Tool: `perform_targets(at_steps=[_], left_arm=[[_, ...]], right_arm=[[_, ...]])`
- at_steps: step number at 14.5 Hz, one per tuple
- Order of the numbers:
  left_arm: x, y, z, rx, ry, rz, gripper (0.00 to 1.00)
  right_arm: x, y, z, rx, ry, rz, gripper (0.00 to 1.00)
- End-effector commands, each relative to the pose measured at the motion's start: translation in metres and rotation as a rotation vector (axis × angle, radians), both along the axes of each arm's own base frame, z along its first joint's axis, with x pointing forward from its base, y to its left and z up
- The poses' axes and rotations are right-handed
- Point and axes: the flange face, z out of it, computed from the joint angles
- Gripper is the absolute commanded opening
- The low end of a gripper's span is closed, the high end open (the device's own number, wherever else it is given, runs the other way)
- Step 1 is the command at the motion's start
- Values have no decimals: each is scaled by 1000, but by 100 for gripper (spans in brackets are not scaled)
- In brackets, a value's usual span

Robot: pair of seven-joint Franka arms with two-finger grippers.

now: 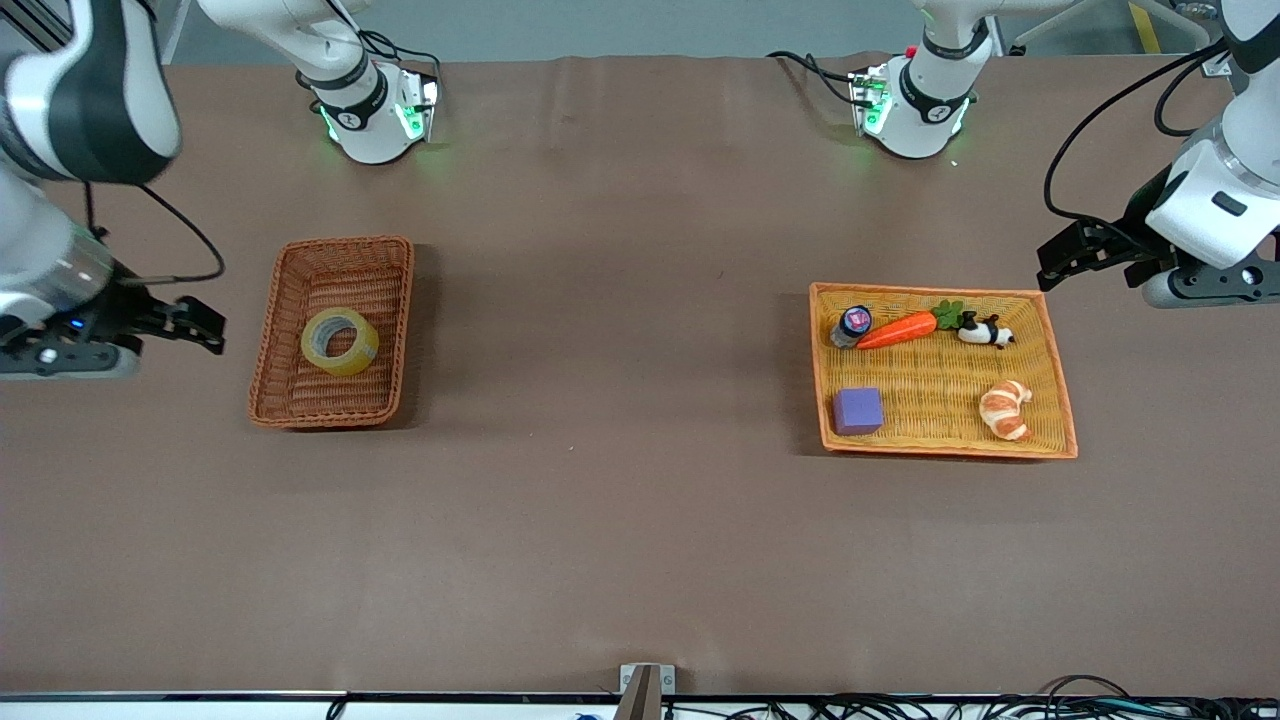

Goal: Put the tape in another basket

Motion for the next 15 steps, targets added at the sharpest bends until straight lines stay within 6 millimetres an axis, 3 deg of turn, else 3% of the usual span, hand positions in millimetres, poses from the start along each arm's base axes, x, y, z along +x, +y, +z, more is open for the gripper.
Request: perform_targets(at_steps=[1,4,8,15], left_arm=[[-1,-4,8,22,3,-3,100],[-1,-4,9,22,4,-3,100],[-3,-8,9,23,9,-9,100],[-4,-4,10,22,9,2,100]], right_arm=[[0,2,42,18,8,9,100],[-7,6,76,27,8,8,100],[-8,-2,76,63,22,-9,100],[-10,5,74,64,35,-11,100]])
